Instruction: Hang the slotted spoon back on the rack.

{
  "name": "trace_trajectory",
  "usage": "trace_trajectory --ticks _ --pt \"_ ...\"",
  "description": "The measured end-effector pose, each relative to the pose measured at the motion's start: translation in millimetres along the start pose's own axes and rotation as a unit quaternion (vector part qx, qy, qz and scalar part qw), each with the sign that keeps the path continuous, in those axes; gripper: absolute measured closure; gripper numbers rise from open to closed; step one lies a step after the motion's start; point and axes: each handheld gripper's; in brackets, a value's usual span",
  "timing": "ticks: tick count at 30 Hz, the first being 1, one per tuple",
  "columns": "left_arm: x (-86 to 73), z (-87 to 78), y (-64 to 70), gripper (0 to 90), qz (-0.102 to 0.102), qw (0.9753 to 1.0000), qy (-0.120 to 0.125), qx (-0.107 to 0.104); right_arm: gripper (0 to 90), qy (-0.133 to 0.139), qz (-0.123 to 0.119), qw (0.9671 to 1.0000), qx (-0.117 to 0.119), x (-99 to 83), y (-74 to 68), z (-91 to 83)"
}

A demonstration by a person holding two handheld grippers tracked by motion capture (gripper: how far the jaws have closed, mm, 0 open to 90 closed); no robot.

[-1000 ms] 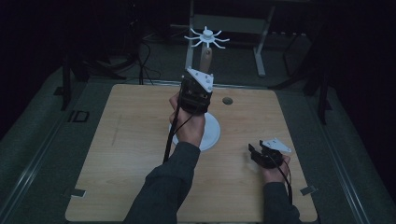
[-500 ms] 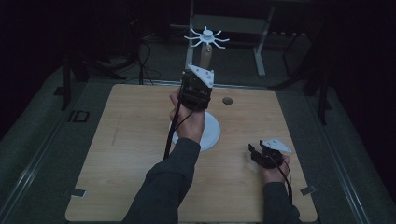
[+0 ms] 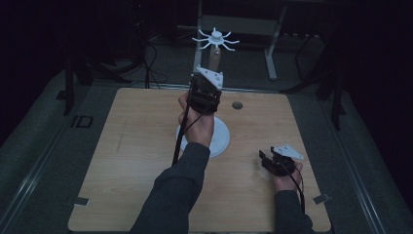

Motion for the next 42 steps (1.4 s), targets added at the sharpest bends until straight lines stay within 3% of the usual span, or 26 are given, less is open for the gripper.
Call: trace_trajectory --ticks 13,20,33,37,42 --pt "-4.4 -2.6 2.1 71.3 0.009 0.9999 0.008 -0.005 46.7 -0.001 -0.001 1.0000 -0.001 -0.1 -0.5 -0.1" --pt "-12.6 -3.8 1.2 65.9 0.014 0.9996 0.004 -0.025 46.6 0.000 0.000 1.0000 -0.001 -0.1 -0.5 -0.2" --pt "-8.4 -27.4 -5.6 56.3 0.015 0.9975 0.039 -0.057 46.1 0.000 0.001 1.0000 -0.003 -0.3 -0.3 -0.3" --pt "-8.2 -29.6 -7.3 54.4 0.024 0.9970 0.033 -0.066 46.1 -0.002 0.003 1.0000 -0.004 -0.3 0.0 -0.5" --pt "-12.9 -31.1 -9.8 52.6 0.022 0.9962 0.024 -0.081 46.1 -0.004 0.007 0.9999 -0.009 -0.5 1.4 -0.7"
Point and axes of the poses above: each handheld gripper's, and its own axes: z roughly forward along the jaws, x roughly out of its top, y roughly to its right, and after that the axes turned 6 degrees about z, right-handed
